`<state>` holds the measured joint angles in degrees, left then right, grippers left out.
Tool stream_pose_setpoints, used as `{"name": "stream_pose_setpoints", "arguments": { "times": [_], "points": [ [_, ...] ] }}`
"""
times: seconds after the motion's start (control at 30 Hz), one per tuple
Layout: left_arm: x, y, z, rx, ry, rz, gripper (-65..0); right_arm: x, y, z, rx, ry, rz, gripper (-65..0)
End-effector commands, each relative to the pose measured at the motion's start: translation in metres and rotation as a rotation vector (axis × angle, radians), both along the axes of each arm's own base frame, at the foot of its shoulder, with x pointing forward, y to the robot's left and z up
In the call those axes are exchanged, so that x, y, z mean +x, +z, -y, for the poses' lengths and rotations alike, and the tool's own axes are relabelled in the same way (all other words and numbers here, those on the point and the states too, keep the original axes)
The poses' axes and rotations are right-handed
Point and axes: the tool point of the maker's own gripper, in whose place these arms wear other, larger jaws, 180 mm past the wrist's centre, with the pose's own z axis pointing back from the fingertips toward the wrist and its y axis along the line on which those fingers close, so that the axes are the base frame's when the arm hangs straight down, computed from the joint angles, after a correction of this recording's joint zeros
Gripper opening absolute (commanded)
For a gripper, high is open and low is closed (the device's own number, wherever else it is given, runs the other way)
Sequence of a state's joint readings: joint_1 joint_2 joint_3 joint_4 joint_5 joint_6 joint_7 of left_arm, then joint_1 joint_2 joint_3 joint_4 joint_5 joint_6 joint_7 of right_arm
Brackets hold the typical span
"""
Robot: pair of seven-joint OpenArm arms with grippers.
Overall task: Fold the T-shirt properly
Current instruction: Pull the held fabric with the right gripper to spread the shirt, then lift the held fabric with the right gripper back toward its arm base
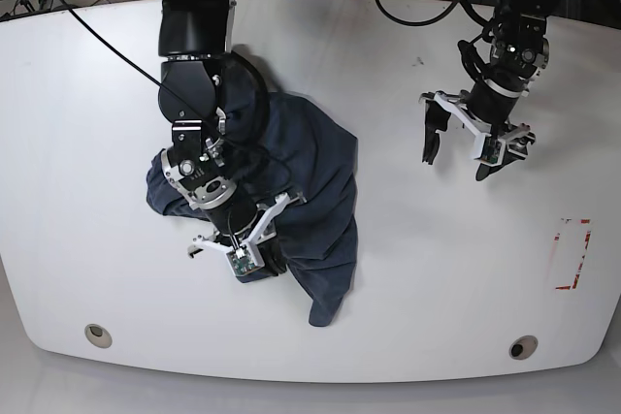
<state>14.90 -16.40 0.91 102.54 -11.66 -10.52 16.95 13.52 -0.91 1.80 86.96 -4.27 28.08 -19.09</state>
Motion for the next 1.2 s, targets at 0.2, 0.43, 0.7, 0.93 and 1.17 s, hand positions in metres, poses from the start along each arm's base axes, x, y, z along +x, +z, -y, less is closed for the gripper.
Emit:
{"name": "stream_pose_setpoints", "arguments": {
  "times": [0.2, 0.43, 0.7, 0.93, 1.17],
  "points": [
    [0.06, 0.041, 0.022, -0.01, -0.022, 0.03, -12.2, -0.001, 0.009, -0.002, 0.023, 0.001, 0.031, -62.1],
    [0.042, -0.006, 0.009, 0.065, 0.011, -0.142, -12.8, -0.051, -0.08, -0.003, 0.002, -0.01, -0.212, -61.2],
    [0.032, -0.015, -0.005, 0.106, 0.033, -0.164, -12.8, -0.058, -0.086, -0.003, 0.004, -0.009, -0.232, -61.2],
    [0.034, -0.012, -0.009, 0.106, 0.044, -0.157, -12.6, -0.058, -0.083, -0.003, -0.001, -0.01, -0.226, -61.2],
    [0.038, 0.021, -0.001, 0.105, 0.027, -0.064, -12.6, -0.056, -0.075, -0.003, -0.002, -0.012, -0.204, -61.2]
  ]
}}
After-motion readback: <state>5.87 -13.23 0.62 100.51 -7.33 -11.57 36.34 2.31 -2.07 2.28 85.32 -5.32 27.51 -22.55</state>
